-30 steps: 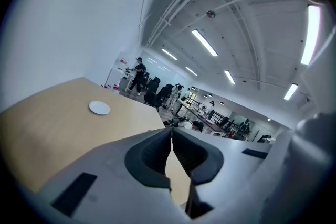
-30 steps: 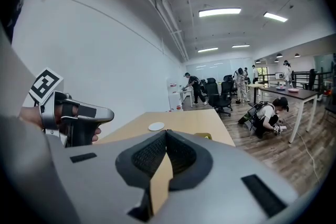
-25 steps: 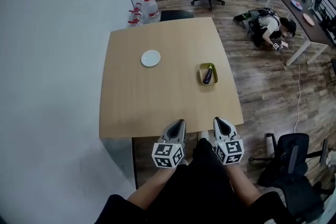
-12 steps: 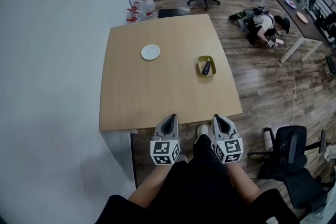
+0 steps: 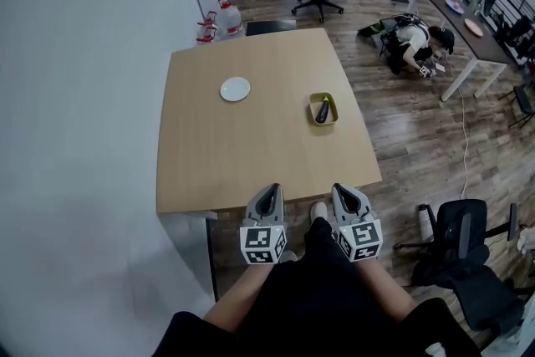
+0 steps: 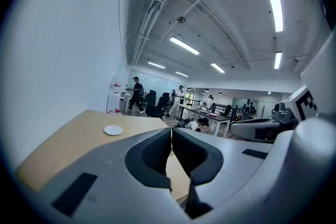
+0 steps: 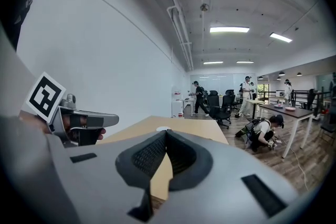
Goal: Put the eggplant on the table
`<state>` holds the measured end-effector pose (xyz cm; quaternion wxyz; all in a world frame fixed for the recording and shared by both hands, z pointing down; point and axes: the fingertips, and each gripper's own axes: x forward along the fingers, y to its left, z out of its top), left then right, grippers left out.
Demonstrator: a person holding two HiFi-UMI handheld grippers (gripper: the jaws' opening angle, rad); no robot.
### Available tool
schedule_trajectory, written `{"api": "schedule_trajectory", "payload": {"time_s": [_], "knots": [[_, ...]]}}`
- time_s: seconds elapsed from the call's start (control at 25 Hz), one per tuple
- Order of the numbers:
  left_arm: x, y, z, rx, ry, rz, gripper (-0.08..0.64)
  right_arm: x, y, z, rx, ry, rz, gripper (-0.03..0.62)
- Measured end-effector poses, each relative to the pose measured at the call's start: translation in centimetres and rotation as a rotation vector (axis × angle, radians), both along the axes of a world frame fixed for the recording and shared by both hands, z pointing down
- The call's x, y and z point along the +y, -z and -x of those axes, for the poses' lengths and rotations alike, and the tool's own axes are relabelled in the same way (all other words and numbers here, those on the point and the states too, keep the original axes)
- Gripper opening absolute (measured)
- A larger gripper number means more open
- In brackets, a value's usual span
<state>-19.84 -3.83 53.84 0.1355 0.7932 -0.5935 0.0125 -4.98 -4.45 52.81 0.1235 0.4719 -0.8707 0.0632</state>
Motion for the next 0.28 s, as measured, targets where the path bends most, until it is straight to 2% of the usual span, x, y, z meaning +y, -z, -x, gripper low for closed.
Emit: {"api": "schedule_trajectory", "payload": {"time_s": [0.28], "knots": [[-1.1, 0.1, 0.9, 0.06, 0.031, 0.009, 0.02, -1.9, 0.3, 0.6, -0.004, 0.012, 0.002, 0.06]]}}
